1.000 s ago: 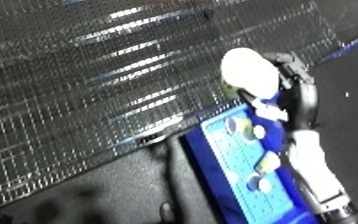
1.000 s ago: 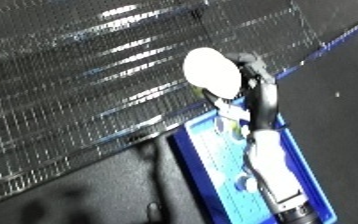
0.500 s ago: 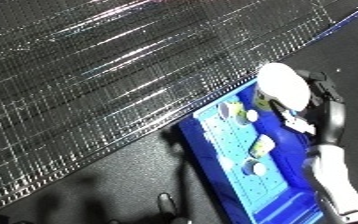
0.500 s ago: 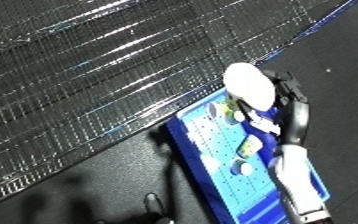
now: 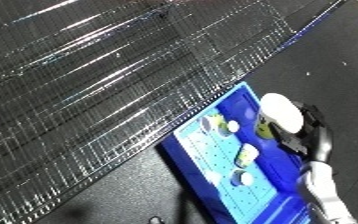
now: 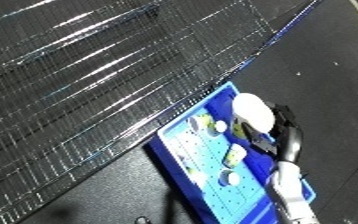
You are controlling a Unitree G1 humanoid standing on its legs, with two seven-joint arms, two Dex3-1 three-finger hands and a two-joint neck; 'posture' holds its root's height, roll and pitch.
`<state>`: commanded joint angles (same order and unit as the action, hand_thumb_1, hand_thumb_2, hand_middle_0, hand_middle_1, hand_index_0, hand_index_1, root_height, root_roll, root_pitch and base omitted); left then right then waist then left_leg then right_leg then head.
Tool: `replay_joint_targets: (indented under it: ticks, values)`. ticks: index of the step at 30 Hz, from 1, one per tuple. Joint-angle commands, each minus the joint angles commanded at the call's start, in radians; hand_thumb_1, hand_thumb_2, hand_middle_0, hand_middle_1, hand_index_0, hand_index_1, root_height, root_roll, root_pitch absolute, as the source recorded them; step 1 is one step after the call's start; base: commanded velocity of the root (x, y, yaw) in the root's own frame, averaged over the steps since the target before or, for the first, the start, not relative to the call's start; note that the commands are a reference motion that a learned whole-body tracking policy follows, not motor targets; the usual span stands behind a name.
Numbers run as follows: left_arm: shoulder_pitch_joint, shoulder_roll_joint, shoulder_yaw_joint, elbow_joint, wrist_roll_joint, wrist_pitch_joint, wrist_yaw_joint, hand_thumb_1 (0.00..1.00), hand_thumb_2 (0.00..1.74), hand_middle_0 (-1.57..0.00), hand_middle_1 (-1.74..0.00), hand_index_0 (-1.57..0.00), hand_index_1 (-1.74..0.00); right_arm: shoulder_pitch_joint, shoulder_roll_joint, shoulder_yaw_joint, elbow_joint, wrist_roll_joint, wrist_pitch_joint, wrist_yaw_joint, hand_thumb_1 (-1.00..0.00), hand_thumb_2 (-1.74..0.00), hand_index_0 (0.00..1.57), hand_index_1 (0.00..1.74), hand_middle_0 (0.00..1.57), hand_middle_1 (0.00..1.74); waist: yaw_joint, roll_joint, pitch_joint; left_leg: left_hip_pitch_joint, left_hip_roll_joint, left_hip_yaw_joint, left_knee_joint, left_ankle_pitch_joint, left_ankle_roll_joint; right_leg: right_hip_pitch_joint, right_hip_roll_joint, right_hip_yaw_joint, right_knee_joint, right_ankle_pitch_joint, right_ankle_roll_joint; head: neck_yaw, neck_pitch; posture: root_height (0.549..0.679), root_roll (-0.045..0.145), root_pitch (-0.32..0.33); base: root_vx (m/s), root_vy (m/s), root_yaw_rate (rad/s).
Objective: Pick up the object and place it into the box
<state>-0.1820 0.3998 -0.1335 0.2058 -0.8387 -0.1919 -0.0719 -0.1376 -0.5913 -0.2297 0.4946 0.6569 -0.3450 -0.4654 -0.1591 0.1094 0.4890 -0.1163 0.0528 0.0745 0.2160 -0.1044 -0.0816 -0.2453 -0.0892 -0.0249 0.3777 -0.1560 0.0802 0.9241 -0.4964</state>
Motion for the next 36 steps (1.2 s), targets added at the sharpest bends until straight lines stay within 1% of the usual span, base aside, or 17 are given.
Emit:
replay_joint_targets:
  ticks: [3,5,9,13,18,21,24,28,32,36]
  values:
    - [0.002,0.0,-0.004,0.006,-0.007,-0.003,-0.008,1.0,1.74,-1.57,-1.74,-1.57,-1.74,-0.002,-0.008,-0.007,0.044,0.032,-0.009,0.023,-0.5,-0.87,0.79,0.87,0.79,0.87,0.0,0.007,-0.002,0.002,-0.002,-0.001,0.004,-0.001,-0.003,0.002,-0.003,-0.002,0.004,-0.002,-0.0032,0.022,0.005,0.675,0.071,0.045,0.024,0.034,-0.015]
    - [0.001,-0.001,-0.007,0.008,-0.011,-0.003,-0.009,1.0,1.74,-1.57,-1.74,-1.57,-1.74,-0.001,-0.011,-0.01,0.065,0.047,-0.014,0.032,-0.4,-0.7,0.63,0.7,0.63,0.7,-0.001,0.011,-0.003,0.001,-0.003,-0.002,0.008,-0.002,-0.0037,0.001,-0.004,-0.003,0.009,-0.005,-0.0051,0.03,0.005,0.675,0.072,0.043,0.017,0.027,0.003]
    - [-0.004,-0.002,-0.015,0.01,-0.015,0.002,-0.009,1.0,1.74,-1.57,-1.74,-1.57,-1.74,-0.001,-0.011,-0.012,0.086,0.061,-0.022,0.044,-0.2,-0.35,0.31,0.35,0.31,0.35,-0.003,0.016,-0.007,0.001,-0.007,-0.005,0.013,-0.004,-0.0028,-0.001,-0.0041,-0.002,0.019,-0.009,-0.007,0.037,0.002,0.675,0.073,0.041,0.019,0.018,0.017]
    - [-0.005,-0.002,-0.019,0.014,-0.017,0.004,-0.011,1.0,1.74,-1.57,-1.74,-1.57,-1.74,0.0,-0.01,-0.011,0.087,0.06,-0.028,0.054,0.0,0.0,0.0,0.0,0.0,0.0,-0.004,0.019,-0.012,0.004,-0.011,-0.007,0.011,-0.004,-0.0015,-0.002,-0.0039,0.0,0.02,-0.01,-0.0077,0.034,-0.003,0.675,0.074,0.042,0.021,0.017,0.012]
    - [0.0,-0.004,-0.02,0.014,-0.021,0.005,-0.011,1.0,1.74,-1.57,-1.74,-1.57,-1.74,0.008,-0.002,-0.011,0.076,0.054,-0.028,0.056,0.0,0.0,0.0,0.0,0.0,0.0,-0.006,0.02,-0.014,0.005,-0.015,-0.008,0.009,-0.003,0.0006,-0.002,-0.0026,0.004,0.019,-0.008,-0.0082,0.021,-0.016,0.675,0.074,0.042,0.026,0.019,0.001]
    - [0.003,-0.004,-0.019,0.013,-0.024,0.008,-0.011,1.0,1.74,-1.57,-1.74,-1.57,-1.74,0.015,0.003,-0.01,0.063,0.057,-0.033,0.08,0.0,0.0,0.0,0.0,0.0,0.0,-0.006,0.018,-0.016,0.006,-0.015,-0.009,0.008,-0.003,0.0018,-0.001,-0.0017,0.005,0.018,-0.008,-0.008,0.009,-0.021,0.675,0.073,0.042,0.034,0.013,0.02]
    - [0.009,-0.007,-0.018,0.01,-0.023,0.011,-0.015,1.0,1.74,-1.57,-1.74,-1.57,-1.74,0.023,0.009,-0.006,0.04,0.047,-0.053,0.098,0.0,0.0,0.0,0.0,0.0,0.0,-0.003,0.015,-0.016,0.006,-0.016,-0.012,0.008,-0.003,0.0033,0.001,0.0008,0.005,0.022,-0.011,-0.0096,-0.01,-0.029,0.675,0.072,0.039,0.035,0.008,0.05]
    - [0.018,-0.012,-0.018,-0.001,-0.022,0.024,-0.023,1.0,1.74,-1.57,-1.74,-1.57,-1.74,0.033,0.022,0.011,-0.023,0.009,-0.076,0.11,0.0,0.0,0.0,0.0,0.0,0.0,0.002,0.009,-0.017,0.005,-0.018,-0.019,0.012,-0.003,0.0058,0.004,0.0054,0.004,0.03,-0.017,-0.0134,-0.046,-0.039,0.674,0.072,0.036,0.037,0.004,0.092]
    - [0.022,-0.016,-0.02,-0.015,-0.016,0.043,-0.032,1.0,1.74,-1.57,-1.74,-1.57,-1.74,0.031,0.04,0.04,-0.098,-0.031,-0.086,0.125,0.0,0.0,0.0,0.0,0.0,0.0,0.011,-0.001,-0.018,0.002,-0.022,-0.028,0.017,-0.006,0.011,0.006,0.0098,0.002,0.035,-0.022,-0.0162,-0.091,-0.042,0.674,0.071,0.033,0.022,-0.017,0.12]
    - [0.024,-0.018,-0.02,-0.019,-0.005,0.051,-0.034,1.0,1.74,-1.57,-1.74,-1.57,-1.74,0.024,0.056,0.069,-0.174,-0.069,-0.087,0.142,0.0,0.0,0.0,0.0,0.0,0.0,0.02,-0.013,-0.018,-0.002,-0.025,-0.037,0.026,-0.009,0.0162,0.008,0.012,-0.001,0.041,-0.025,-0.0184,-0.156,-0.048,0.674,0.071,0.029,0.031,-0.02,0.078]
